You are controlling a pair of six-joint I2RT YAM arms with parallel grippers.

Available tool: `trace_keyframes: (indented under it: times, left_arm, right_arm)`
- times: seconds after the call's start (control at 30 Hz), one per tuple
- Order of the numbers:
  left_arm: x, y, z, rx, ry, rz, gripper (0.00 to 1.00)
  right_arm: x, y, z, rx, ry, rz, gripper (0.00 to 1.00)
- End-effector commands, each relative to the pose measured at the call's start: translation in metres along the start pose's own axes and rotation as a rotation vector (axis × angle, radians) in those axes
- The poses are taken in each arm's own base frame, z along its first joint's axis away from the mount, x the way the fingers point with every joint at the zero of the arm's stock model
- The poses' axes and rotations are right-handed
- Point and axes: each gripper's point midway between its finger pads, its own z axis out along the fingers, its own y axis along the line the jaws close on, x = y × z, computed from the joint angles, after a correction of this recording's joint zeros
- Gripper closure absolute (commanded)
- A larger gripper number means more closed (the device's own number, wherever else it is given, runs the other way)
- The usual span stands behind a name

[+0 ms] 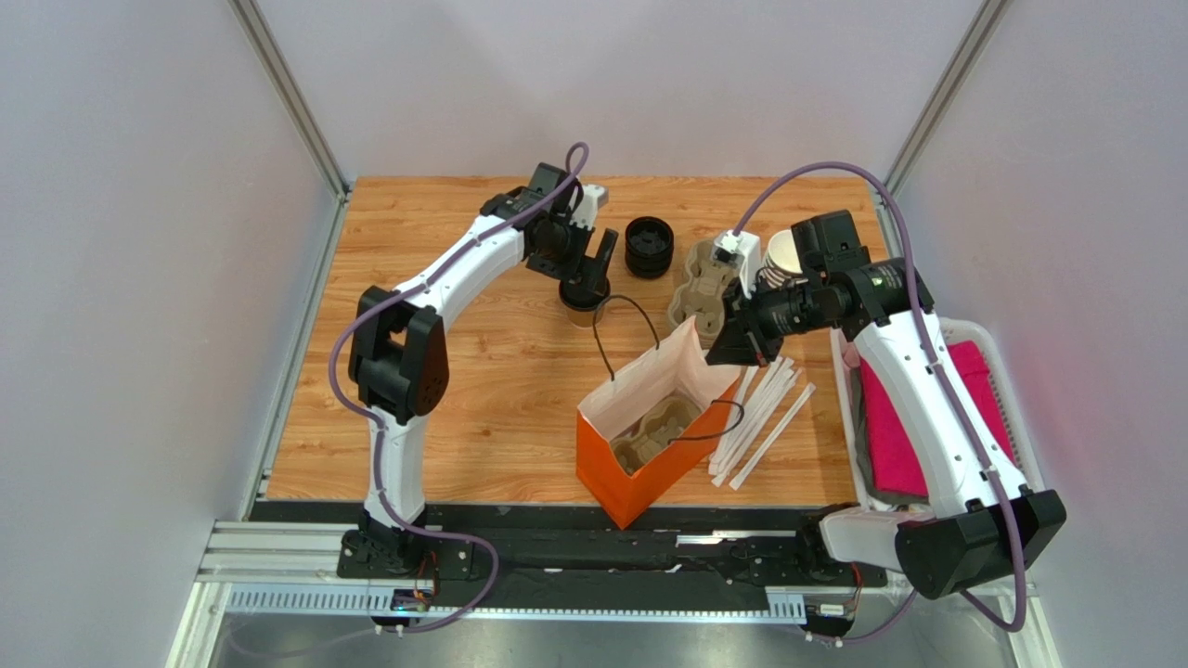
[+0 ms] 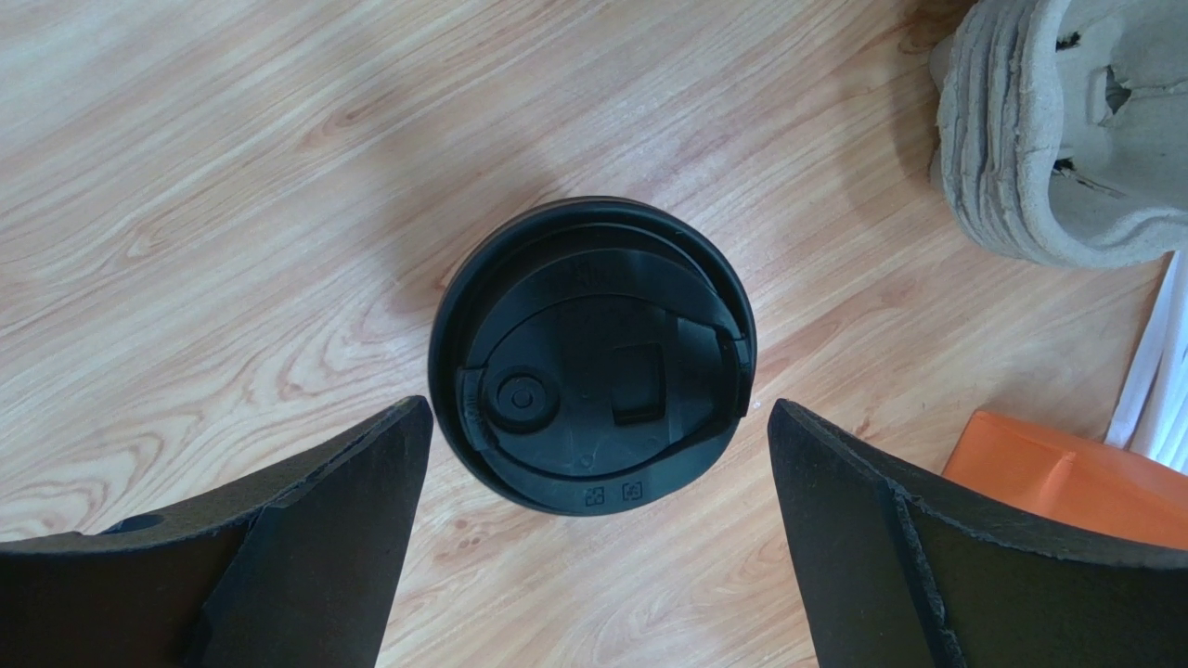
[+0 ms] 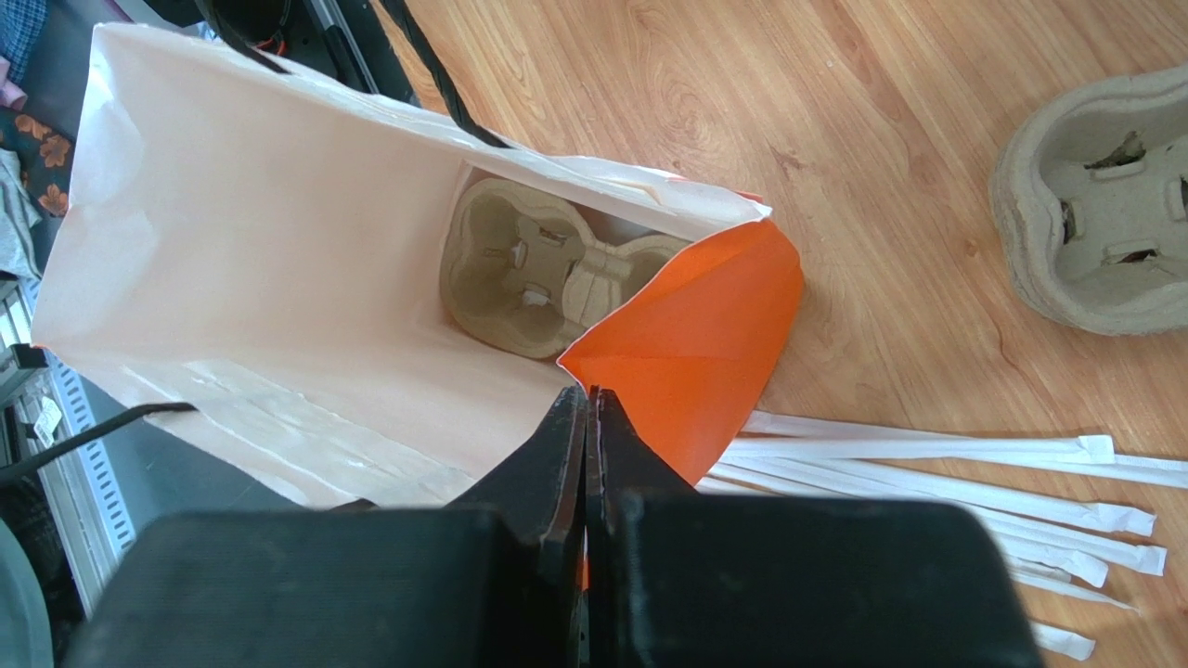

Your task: Pack the takeout coffee

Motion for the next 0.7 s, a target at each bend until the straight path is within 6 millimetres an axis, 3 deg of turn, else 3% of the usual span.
trace_keyframes:
  times: [0.0, 0.67]
  left_arm:
    - [-0.016, -0.008, 0.0, 0.014, -0.039, 0.022, 0.01]
    - [-0.01, -0.005, 0.013, -0.004, -0.009, 0.012, 0.01]
  right_arm:
    - [-0.003, -0.005, -0.002, 0.02, 0.015, 0.0, 1.0]
    - [-0.006, -0.006, -0.001, 0.014, 0.012, 0.007, 1.0]
